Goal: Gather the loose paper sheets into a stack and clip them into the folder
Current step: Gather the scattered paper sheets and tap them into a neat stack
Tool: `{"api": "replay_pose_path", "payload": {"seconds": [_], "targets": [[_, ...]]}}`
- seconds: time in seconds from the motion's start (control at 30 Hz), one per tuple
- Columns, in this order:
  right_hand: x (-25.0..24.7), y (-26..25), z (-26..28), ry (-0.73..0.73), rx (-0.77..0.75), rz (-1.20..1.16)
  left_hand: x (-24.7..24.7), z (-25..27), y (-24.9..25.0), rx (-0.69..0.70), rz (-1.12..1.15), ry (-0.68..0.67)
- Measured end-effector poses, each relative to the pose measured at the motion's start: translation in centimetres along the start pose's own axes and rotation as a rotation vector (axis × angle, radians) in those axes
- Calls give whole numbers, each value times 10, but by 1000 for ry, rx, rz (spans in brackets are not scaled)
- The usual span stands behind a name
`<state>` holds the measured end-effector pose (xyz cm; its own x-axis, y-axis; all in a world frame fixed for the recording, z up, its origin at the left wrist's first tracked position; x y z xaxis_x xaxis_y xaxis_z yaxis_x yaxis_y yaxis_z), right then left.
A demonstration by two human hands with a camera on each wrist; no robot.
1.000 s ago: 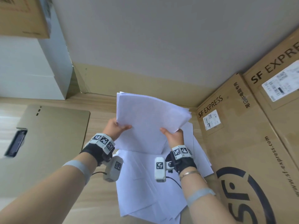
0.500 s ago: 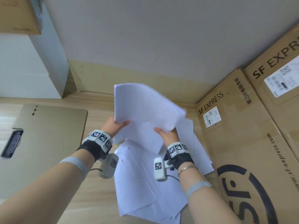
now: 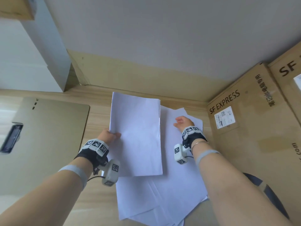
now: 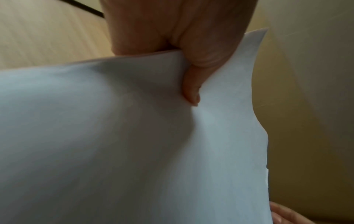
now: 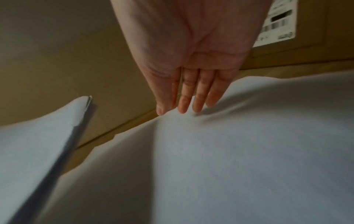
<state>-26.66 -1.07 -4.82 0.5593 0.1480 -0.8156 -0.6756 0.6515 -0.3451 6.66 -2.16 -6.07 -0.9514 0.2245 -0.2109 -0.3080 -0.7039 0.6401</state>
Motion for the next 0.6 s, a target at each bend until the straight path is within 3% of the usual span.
{"api": "replay_pose_path", "payload": {"seconds": [0.17, 0.37, 0.6], "targets": [[-4, -15, -42, -43, -110, 333, 4, -11, -3, -59, 65, 12], [-3, -5, -59, -77, -67, 647, 7, -21, -3, -83, 148, 6], [-12, -8, -54, -26, -46, 701, 6, -23, -3, -84, 151, -6]]}}
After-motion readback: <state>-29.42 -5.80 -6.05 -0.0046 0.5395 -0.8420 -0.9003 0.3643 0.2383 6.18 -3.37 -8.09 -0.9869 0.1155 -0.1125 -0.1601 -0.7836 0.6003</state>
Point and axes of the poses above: each hand's wrist, its own z-axis away from the middle knuckle, its own x-axis out of the palm, y = z × x, the point moved 4 cm from there along -z, towards the middle knuckle, and after that the axes turned 11 degrees about z, right-handed, at the moved point
